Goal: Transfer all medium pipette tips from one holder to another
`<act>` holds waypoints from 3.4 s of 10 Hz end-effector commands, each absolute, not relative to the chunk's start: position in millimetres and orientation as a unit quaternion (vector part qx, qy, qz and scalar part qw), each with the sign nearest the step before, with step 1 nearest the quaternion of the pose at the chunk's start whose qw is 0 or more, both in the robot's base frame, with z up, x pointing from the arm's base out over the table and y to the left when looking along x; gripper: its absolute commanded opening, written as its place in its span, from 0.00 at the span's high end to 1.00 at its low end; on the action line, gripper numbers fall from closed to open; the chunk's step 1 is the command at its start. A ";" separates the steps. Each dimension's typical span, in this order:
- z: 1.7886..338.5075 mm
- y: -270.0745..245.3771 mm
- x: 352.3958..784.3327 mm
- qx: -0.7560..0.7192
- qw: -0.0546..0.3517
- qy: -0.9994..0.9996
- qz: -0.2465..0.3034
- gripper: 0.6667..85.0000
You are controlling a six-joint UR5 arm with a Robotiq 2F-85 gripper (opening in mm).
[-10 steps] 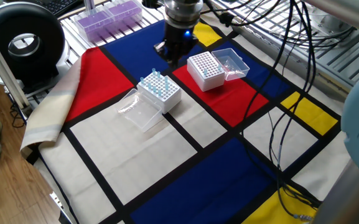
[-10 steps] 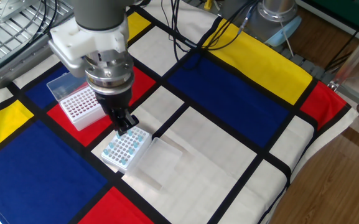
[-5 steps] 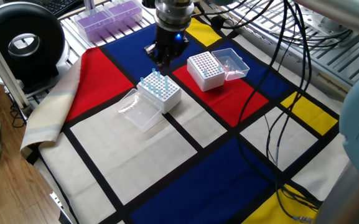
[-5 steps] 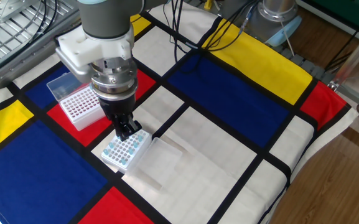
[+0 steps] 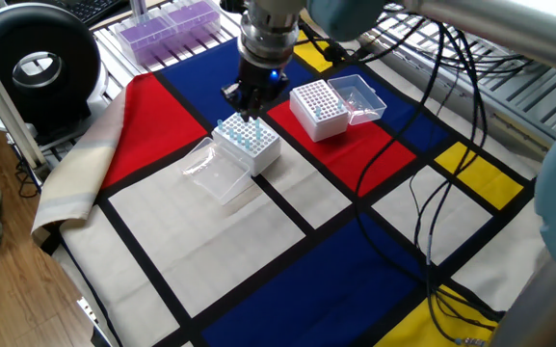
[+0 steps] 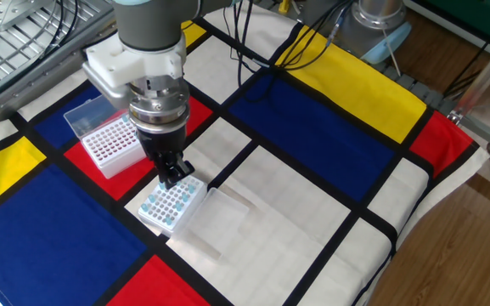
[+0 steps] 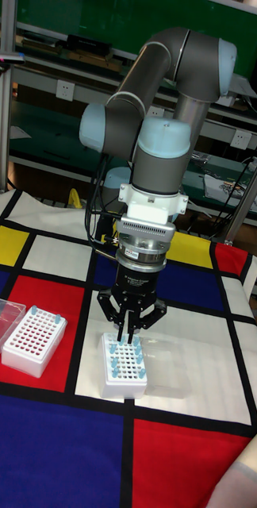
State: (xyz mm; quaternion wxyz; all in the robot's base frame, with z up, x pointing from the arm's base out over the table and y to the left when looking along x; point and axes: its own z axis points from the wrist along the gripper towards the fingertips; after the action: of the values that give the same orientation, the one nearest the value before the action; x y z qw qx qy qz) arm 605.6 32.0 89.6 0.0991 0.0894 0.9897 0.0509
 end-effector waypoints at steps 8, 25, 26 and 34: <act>80.9 31.2 588.1 0.093 0.111 0.988 0.055 0.70; 68.4 31.0 593.2 0.086 0.130 0.987 0.050 0.66; 67.8 31.2 593.7 0.085 0.131 0.986 0.050 0.67; 68.3 25.2 591.2 0.100 0.126 0.986 0.032 0.74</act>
State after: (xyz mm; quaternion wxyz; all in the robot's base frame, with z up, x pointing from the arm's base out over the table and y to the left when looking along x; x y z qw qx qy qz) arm 590.5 25.9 66.9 0.1259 0.0917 0.9873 0.0325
